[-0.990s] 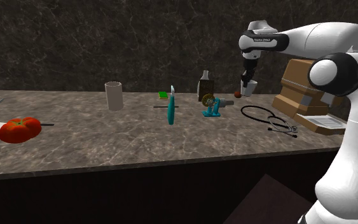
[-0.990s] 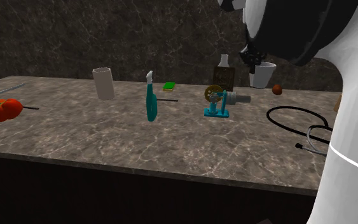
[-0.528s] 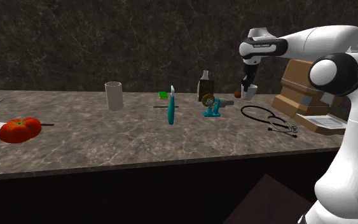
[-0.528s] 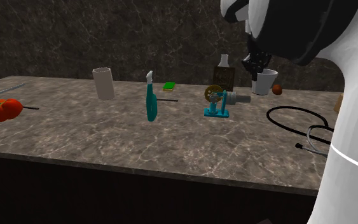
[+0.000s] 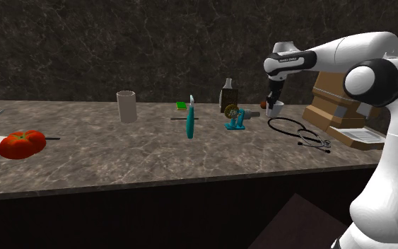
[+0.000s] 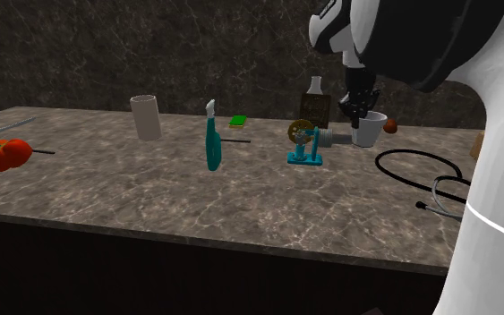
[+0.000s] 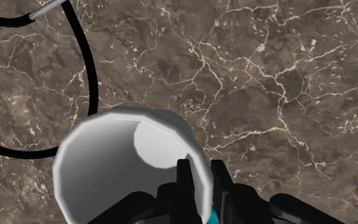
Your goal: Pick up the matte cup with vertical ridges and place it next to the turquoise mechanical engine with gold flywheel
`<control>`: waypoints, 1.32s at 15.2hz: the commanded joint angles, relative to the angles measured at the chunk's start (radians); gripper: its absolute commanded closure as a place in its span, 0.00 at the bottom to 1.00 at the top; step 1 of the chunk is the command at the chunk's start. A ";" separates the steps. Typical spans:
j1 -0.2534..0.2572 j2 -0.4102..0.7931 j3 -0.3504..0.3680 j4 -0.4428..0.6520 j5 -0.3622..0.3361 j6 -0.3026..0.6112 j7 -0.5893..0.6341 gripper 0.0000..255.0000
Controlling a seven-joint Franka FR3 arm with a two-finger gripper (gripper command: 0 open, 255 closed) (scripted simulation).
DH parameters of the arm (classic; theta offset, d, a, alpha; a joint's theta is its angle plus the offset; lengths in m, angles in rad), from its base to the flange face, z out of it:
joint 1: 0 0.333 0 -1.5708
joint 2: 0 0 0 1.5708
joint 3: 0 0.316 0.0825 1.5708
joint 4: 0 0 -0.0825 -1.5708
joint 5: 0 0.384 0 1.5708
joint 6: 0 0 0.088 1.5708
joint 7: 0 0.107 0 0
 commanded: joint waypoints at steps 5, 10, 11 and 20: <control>0.000 0.006 0.000 -0.070 -0.004 0.076 0.012 1.00; -0.001 0.018 -0.001 -0.121 -0.007 0.138 0.021 1.00; -0.001 0.021 -0.001 -0.130 -0.007 0.150 0.023 1.00; -0.002 0.056 -0.002 -0.202 -0.013 0.257 0.040 1.00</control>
